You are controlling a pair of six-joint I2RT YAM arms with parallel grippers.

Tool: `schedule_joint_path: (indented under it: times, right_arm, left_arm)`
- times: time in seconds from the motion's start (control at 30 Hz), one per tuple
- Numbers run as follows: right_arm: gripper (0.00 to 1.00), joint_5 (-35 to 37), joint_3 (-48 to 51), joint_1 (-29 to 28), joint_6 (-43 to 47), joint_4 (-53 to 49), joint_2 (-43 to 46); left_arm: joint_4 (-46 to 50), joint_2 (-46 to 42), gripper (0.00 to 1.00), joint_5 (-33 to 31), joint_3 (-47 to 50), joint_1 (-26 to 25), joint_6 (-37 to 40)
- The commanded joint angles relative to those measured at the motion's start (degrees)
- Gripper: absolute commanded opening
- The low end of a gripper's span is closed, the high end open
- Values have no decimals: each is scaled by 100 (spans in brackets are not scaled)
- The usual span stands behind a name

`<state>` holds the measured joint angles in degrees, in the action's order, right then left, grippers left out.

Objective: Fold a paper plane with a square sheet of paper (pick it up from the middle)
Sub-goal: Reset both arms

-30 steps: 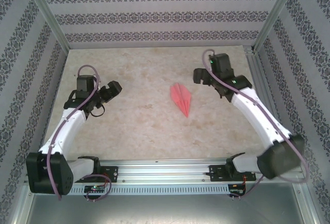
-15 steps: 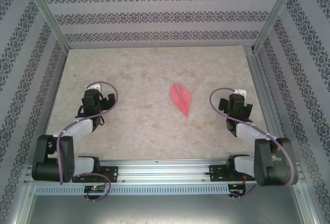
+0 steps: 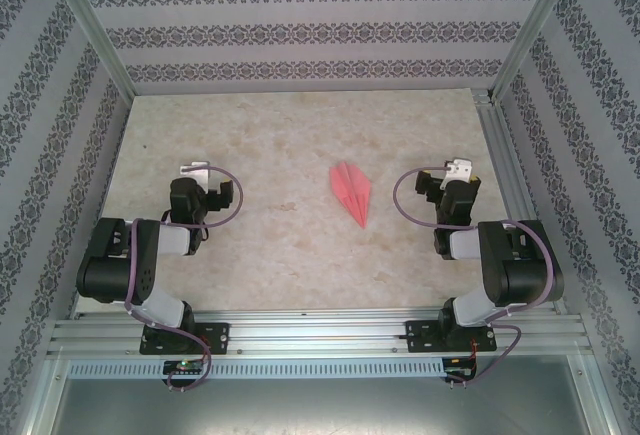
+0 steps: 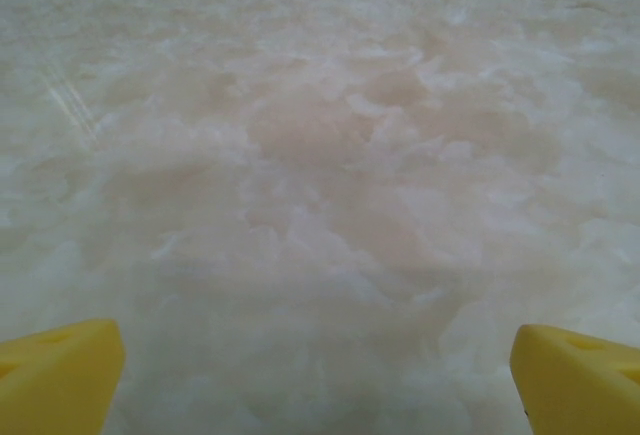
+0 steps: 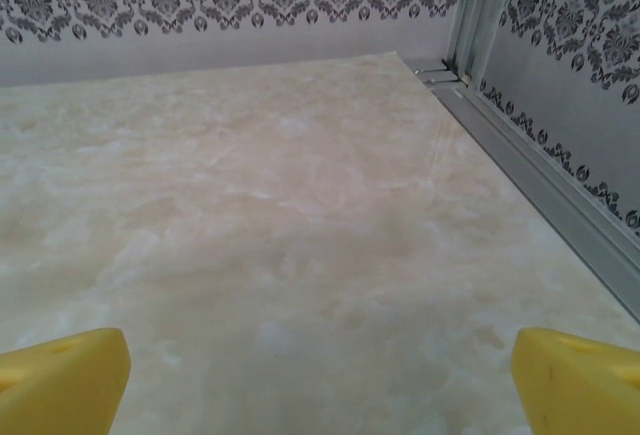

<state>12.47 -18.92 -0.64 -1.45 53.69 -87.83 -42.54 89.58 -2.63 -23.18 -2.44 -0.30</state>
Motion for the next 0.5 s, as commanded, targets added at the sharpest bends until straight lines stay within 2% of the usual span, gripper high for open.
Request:
schedule_joint_path:
  times: [0.0,0.47]
  right_arm:
    - [98,320,-16,-53,-9,516,-36]
    - [98,414,20,-59,-14,590,-39]
  left_arm:
    - [-581,-18,100,-48,-28,-108,157]
    - [-467,-11,100,52,-79,-117,205]
